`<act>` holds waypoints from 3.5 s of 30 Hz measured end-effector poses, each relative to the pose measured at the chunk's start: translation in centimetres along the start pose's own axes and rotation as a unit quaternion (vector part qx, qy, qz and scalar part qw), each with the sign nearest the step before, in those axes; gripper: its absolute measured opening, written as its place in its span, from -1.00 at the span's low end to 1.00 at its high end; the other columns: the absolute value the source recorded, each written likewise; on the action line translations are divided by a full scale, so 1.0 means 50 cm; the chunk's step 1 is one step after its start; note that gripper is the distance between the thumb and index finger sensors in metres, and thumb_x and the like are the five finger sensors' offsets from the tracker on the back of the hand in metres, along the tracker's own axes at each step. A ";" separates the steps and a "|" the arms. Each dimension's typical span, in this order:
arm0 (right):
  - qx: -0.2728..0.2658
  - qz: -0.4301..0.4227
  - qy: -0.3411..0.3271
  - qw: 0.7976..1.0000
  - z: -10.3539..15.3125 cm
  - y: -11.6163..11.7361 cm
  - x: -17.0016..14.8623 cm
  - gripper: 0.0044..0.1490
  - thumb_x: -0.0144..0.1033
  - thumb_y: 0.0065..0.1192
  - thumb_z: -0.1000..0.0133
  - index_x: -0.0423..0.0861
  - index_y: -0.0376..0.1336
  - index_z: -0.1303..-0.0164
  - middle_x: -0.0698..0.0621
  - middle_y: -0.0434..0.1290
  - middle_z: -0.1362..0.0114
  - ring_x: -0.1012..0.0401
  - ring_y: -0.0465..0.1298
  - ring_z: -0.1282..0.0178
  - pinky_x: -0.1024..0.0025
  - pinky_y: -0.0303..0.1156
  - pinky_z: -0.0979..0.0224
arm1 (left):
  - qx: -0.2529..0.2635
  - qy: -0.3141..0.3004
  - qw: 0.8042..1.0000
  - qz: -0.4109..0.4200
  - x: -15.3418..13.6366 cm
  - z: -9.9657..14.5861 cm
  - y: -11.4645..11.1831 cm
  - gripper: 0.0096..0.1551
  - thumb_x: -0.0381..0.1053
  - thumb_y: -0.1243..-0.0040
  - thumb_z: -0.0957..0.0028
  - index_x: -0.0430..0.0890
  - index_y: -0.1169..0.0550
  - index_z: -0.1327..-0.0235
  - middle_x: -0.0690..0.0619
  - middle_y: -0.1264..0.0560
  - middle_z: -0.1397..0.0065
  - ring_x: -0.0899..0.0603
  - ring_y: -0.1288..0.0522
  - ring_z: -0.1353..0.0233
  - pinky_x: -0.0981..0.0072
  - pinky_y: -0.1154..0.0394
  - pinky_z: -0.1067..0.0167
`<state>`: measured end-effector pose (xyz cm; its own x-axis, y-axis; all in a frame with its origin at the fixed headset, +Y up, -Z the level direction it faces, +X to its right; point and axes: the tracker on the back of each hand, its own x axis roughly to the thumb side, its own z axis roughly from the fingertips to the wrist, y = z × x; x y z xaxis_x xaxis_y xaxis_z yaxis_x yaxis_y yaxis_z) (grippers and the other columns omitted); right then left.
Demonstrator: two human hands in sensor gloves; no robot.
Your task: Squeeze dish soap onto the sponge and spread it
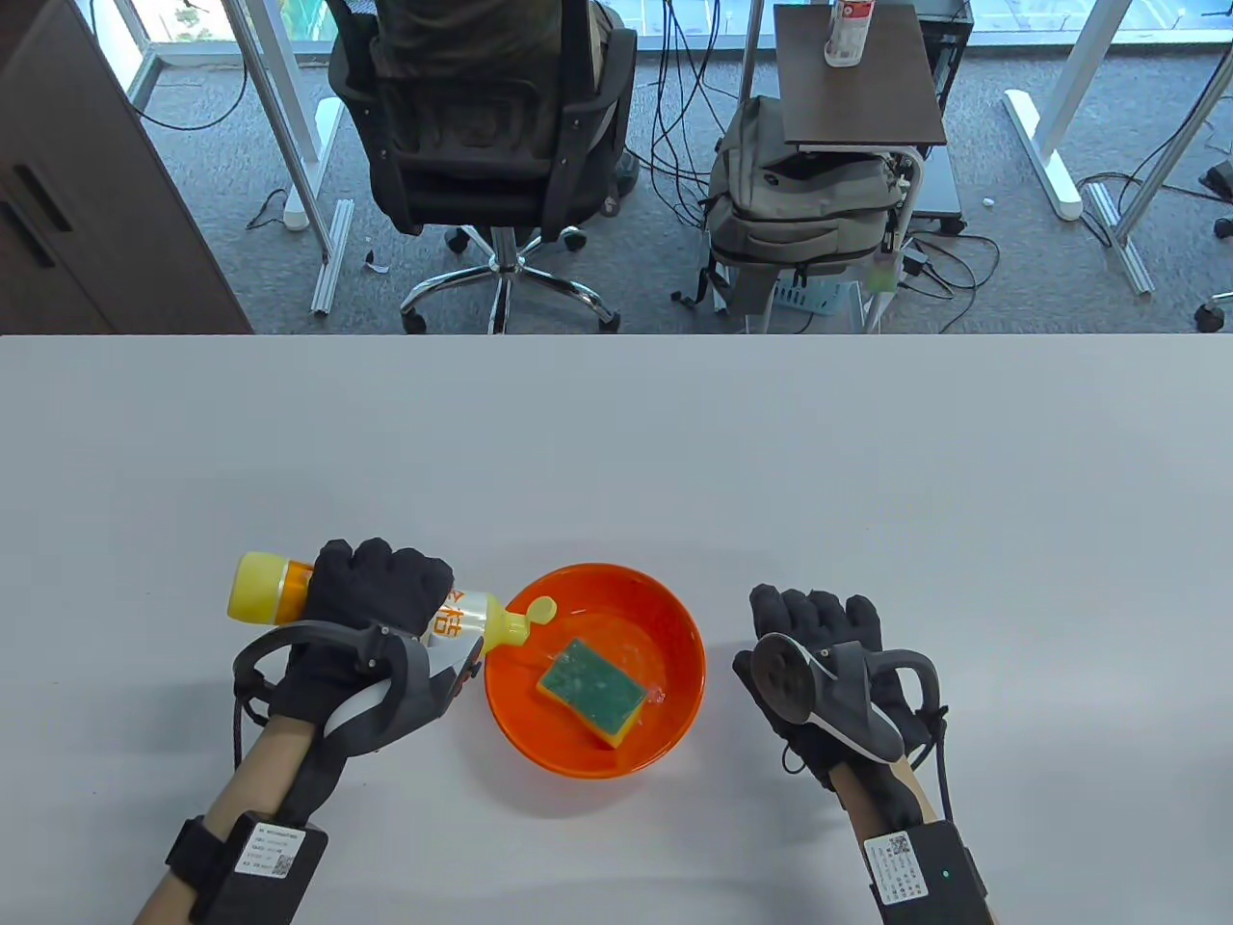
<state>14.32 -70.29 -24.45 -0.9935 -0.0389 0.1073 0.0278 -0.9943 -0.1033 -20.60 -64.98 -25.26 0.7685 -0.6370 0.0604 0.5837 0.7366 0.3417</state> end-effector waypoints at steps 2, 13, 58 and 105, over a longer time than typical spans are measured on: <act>0.001 0.000 0.000 1.000 0.000 0.000 0.000 -0.08 0.33 0.10 0.12 0.17 0.17 -0.48 0.09 0.45 -0.52 0.02 0.46 -0.54 -0.15 0.21 -0.62 | 0.003 0.000 1.000 0.004 0.001 0.000 0.005 -0.13 0.21 -0.68 0.50 0.45 -0.50 -0.18 0.34 -0.52 -0.25 0.08 -0.55 -0.32 0.02 -0.47 -0.53; 0.000 0.000 -0.002 1.000 0.000 -0.001 0.000 -0.08 0.33 0.09 0.12 0.17 0.17 -0.48 0.09 0.45 -0.51 0.02 0.46 -0.54 -0.16 0.21 -0.62 | 0.022 -0.027 0.999 0.028 0.064 -0.026 0.052 -0.13 0.21 -0.68 0.50 0.45 -0.50 -0.18 0.34 -0.52 -0.25 0.08 -0.55 -0.32 0.02 -0.47 -0.52; 0.020 0.023 0.010 1.000 0.001 -0.002 -0.007 -0.07 0.31 0.15 0.12 0.16 0.16 -0.49 0.09 0.45 -0.51 0.02 0.47 -0.53 -0.14 0.23 -0.61 | -0.012 -0.022 0.996 0.083 0.040 -0.022 0.012 -0.13 0.22 -0.68 0.49 0.44 -0.50 -0.19 0.33 -0.52 -0.25 0.07 -0.56 -0.31 0.02 -0.48 -0.50; 0.015 0.004 0.023 1.000 0.004 -0.007 -0.024 -0.07 0.31 0.15 0.12 0.16 0.16 -0.48 0.09 0.45 -0.51 0.02 0.47 -0.53 -0.14 0.24 -0.61 | 0.004 -0.092 0.986 0.140 0.172 -0.035 0.104 -0.11 0.23 -0.67 0.48 0.42 -0.49 -0.22 0.32 -0.51 -0.26 0.06 -0.55 -0.32 0.01 -0.48 -0.50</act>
<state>15.55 -69.90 -24.33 -0.9972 -0.0433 0.0606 0.0387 -0.9965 -0.0748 -10.49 -66.22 -24.62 0.8388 -0.4391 0.3218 0.3523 0.8885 0.2941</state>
